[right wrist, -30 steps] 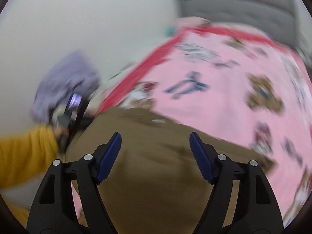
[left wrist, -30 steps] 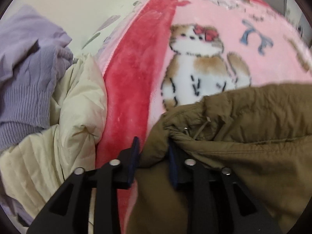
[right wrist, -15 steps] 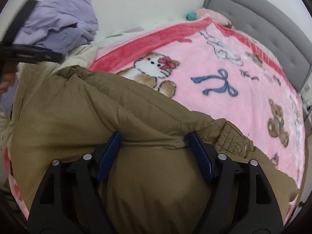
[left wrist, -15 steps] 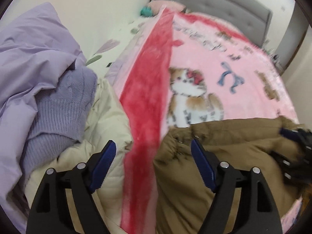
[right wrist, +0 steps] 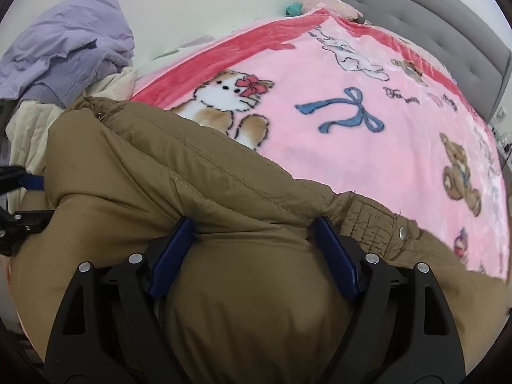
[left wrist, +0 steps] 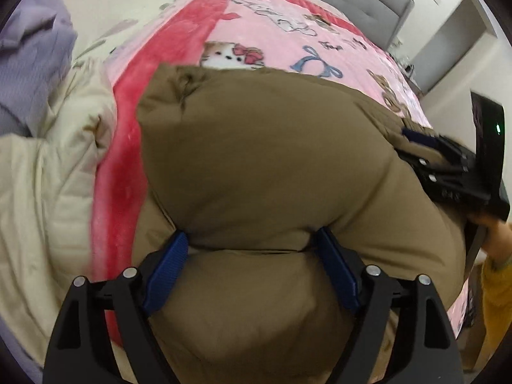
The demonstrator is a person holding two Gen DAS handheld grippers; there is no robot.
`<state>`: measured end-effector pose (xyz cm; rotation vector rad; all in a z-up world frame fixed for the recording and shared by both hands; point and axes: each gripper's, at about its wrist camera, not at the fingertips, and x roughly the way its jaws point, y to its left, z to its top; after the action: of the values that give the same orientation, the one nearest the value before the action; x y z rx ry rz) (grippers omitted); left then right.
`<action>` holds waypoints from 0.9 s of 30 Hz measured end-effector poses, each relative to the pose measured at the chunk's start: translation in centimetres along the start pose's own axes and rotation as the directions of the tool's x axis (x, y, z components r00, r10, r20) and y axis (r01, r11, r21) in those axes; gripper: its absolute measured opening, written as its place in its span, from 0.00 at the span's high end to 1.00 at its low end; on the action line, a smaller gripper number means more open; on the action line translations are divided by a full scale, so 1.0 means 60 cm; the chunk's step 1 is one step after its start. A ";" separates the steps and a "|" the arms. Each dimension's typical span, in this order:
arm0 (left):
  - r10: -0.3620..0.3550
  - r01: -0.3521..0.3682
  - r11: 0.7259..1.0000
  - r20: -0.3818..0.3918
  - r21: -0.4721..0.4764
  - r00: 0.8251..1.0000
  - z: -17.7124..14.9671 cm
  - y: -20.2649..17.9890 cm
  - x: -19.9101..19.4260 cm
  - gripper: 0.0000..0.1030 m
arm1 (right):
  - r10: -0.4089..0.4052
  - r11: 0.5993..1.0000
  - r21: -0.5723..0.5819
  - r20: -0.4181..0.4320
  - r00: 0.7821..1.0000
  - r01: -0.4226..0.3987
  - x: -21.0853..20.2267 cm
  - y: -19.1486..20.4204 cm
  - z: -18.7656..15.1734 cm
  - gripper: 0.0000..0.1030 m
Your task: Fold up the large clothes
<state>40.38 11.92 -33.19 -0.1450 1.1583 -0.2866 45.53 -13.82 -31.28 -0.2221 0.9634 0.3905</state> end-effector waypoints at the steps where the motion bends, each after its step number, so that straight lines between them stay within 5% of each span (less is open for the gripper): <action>1: 0.020 -0.020 1.000 0.004 0.015 1.000 -0.002 -0.003 0.008 0.18 | 0.003 1.000 0.003 0.004 1.000 -0.003 0.002 0.000 -0.003 0.27; 14: 0.112 -0.111 0.994 -0.037 0.024 0.993 -0.010 -0.015 0.062 0.16 | 0.019 1.000 0.011 -0.002 1.000 -0.019 0.048 -0.008 -0.021 0.25; 17: 0.150 -0.149 0.988 -0.016 0.041 0.989 -0.009 -0.027 0.034 0.16 | 0.043 0.999 0.019 -0.025 0.999 -0.043 0.013 -0.010 -0.011 0.24; 19: 0.171 -0.172 0.982 0.020 0.079 0.985 -0.009 -0.043 0.009 0.18 | 0.067 0.995 0.069 0.043 0.997 -0.070 -0.047 -0.022 -0.012 0.27; 21: 0.164 -0.173 0.978 0.081 0.121 0.983 -0.007 -0.068 -0.028 0.18 | 0.006 0.993 0.116 0.145 0.989 -0.023 -0.124 -0.043 -0.026 0.27; 27: 0.042 -0.069 0.975 0.128 0.210 0.991 0.022 -0.155 -0.085 0.16 | -0.174 0.946 0.290 0.085 0.981 0.143 -0.216 -0.142 -0.118 0.26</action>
<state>38.30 4.53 -25.77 0.0589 1.0002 -0.3462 37.16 -27.00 -24.34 -0.0163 0.8749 0.1119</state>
